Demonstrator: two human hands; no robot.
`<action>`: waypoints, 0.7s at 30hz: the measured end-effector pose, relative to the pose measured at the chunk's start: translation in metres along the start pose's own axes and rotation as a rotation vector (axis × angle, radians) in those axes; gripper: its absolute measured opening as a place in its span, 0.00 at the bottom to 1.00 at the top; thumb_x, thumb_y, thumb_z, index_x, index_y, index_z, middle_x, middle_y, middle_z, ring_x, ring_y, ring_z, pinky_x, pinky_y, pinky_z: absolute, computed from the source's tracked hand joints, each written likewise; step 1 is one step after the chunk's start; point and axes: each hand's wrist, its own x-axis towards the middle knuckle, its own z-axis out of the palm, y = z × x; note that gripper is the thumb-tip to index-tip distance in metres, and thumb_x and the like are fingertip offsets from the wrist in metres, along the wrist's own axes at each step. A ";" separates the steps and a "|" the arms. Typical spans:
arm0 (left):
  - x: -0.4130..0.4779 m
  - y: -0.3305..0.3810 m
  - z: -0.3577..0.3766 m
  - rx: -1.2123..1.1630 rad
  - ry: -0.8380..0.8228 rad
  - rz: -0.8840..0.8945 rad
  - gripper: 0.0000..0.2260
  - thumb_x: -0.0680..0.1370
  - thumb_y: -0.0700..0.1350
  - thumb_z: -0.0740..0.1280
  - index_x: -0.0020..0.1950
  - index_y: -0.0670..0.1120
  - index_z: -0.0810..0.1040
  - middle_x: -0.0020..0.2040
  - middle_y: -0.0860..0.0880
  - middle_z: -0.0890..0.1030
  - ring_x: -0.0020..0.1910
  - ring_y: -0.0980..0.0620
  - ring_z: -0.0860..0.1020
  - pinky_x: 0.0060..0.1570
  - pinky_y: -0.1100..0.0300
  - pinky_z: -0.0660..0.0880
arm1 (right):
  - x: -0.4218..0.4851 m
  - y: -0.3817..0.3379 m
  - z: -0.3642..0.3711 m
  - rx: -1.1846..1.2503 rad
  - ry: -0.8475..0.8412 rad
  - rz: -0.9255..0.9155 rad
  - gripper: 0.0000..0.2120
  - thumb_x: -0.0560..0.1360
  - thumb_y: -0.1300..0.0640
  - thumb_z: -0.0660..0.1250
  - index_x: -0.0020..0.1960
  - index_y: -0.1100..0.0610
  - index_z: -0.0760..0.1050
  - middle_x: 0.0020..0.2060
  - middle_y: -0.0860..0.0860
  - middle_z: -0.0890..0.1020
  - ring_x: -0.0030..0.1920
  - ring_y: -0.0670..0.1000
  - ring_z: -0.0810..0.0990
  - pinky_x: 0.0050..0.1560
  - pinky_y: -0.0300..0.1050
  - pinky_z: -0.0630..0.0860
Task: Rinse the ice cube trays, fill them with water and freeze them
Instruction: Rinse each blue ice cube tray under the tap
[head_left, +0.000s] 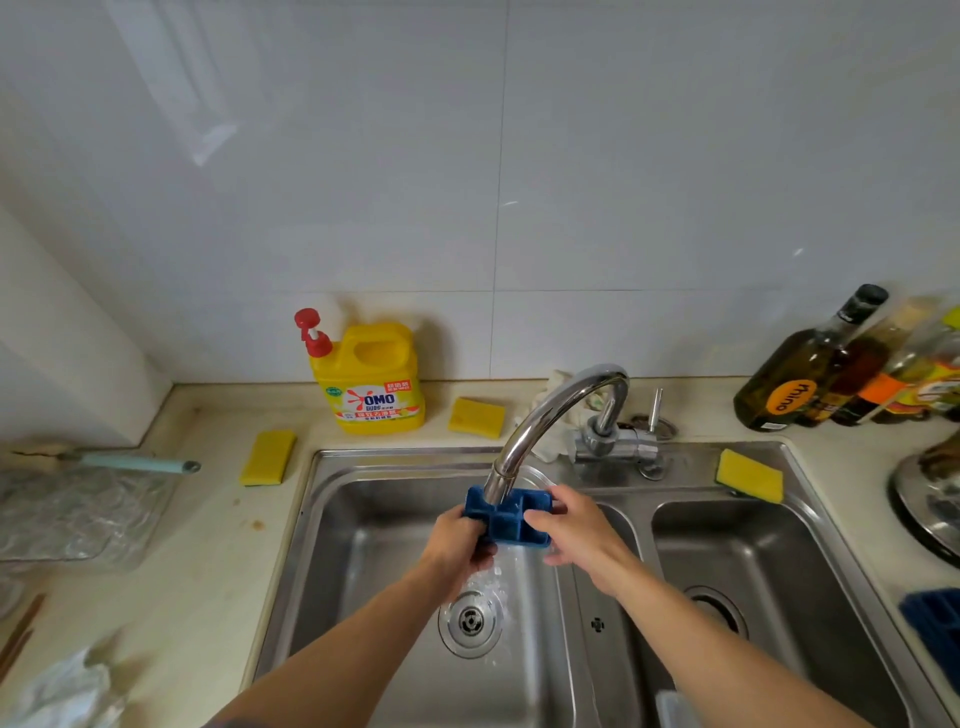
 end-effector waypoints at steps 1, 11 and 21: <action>-0.001 0.002 -0.001 0.012 0.007 0.009 0.14 0.79 0.31 0.54 0.58 0.38 0.77 0.36 0.45 0.76 0.30 0.52 0.71 0.31 0.59 0.70 | 0.002 0.003 -0.001 0.039 -0.025 0.048 0.13 0.79 0.59 0.69 0.63 0.52 0.74 0.54 0.54 0.82 0.51 0.55 0.85 0.51 0.54 0.85; -0.012 0.005 -0.005 -0.043 0.061 0.066 0.10 0.81 0.36 0.59 0.59 0.43 0.76 0.42 0.44 0.82 0.37 0.49 0.78 0.39 0.57 0.78 | 0.013 0.008 0.031 0.159 0.068 0.149 0.16 0.77 0.70 0.57 0.55 0.54 0.78 0.41 0.60 0.83 0.26 0.51 0.75 0.27 0.43 0.71; -0.019 -0.006 0.007 -0.265 0.163 0.037 0.10 0.79 0.35 0.64 0.59 0.35 0.77 0.49 0.36 0.85 0.46 0.41 0.84 0.49 0.48 0.83 | 0.017 -0.007 0.055 0.182 0.106 0.093 0.11 0.77 0.68 0.62 0.55 0.58 0.77 0.42 0.58 0.85 0.33 0.53 0.82 0.31 0.43 0.77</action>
